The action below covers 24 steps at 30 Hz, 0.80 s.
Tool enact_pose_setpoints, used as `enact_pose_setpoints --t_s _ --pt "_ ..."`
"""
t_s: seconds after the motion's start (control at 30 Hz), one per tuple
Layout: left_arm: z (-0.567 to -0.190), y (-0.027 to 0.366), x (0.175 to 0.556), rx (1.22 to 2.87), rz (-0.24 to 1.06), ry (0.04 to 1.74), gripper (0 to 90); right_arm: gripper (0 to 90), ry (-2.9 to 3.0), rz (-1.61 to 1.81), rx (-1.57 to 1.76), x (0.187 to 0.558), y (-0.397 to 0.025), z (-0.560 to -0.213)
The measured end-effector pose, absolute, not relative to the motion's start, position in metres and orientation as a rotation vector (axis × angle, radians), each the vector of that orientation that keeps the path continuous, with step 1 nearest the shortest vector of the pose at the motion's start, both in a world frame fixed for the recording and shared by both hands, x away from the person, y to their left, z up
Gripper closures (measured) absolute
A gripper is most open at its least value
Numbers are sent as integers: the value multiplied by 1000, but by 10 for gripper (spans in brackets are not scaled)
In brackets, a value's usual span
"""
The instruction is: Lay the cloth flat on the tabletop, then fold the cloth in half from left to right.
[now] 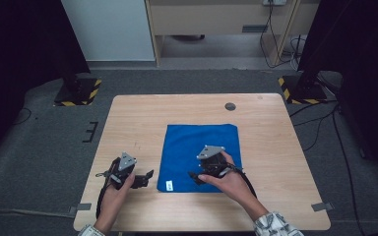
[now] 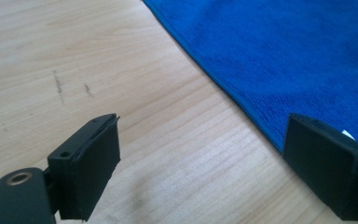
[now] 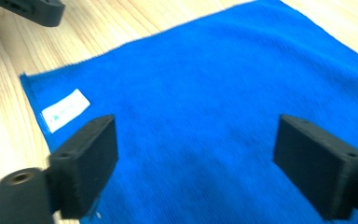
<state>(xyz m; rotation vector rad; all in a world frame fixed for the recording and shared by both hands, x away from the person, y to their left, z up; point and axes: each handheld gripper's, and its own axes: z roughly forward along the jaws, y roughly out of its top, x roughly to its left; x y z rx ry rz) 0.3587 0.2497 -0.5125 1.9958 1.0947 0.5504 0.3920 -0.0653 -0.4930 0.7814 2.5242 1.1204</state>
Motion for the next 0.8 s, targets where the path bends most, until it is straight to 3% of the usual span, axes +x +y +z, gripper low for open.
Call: enact_pose_setpoints --t_s 0.57,0.8 --pt "-514 258 362 1995 583 1130 117 259 2600 1199 740 386 -19 -496" --pt "-514 259 361 1992 598 1135 116 389 2623 1231 694 374 -5 -499"
